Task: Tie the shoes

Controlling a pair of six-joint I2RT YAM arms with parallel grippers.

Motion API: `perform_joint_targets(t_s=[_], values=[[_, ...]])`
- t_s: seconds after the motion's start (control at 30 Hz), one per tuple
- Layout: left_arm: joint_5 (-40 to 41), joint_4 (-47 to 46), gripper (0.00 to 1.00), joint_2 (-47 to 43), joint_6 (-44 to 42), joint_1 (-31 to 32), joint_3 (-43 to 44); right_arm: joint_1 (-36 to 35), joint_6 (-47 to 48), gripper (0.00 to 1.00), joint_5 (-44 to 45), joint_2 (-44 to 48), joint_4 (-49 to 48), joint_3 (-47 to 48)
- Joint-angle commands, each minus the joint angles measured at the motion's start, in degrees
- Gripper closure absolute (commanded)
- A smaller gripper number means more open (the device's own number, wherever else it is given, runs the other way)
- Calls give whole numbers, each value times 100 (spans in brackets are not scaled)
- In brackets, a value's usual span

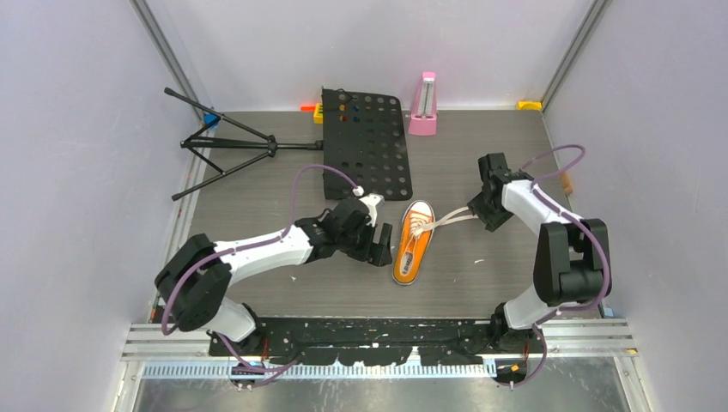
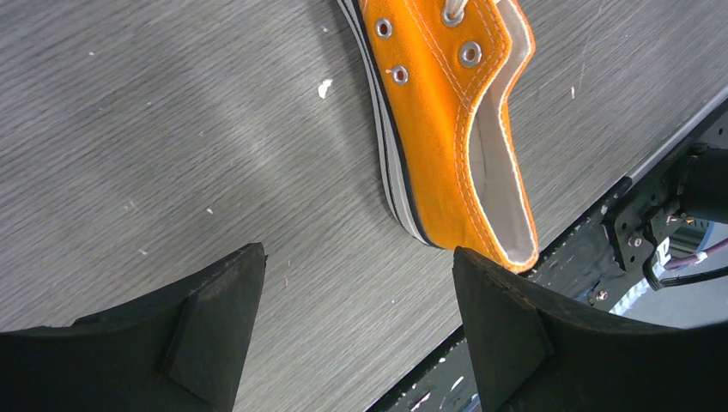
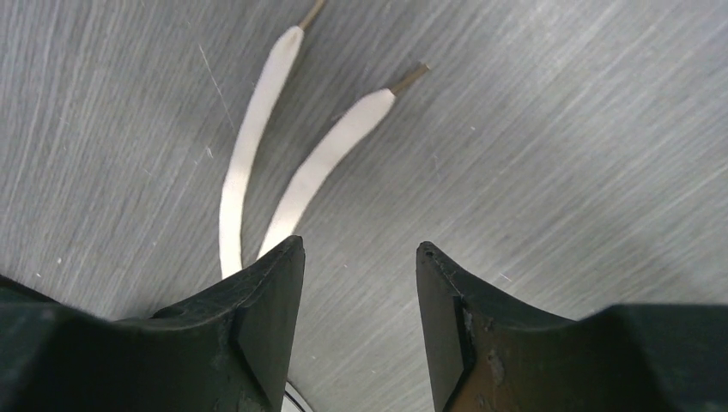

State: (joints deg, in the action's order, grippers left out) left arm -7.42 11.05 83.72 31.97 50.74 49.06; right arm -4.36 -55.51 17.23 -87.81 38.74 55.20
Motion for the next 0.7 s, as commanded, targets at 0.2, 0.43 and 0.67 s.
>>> perform_joint_targets(t_s=[0.2,0.43,0.67], values=[[-301,-533,19,488,-29,120,467,14,-248,44,41,-1050,-349,671],[-451,-526,19,793,-33,174,702,14,-303,68,167,-1520,-396,840],[-353,-100,29,1285,71,425,1162,14,145,100,452,-547,-55,823]])
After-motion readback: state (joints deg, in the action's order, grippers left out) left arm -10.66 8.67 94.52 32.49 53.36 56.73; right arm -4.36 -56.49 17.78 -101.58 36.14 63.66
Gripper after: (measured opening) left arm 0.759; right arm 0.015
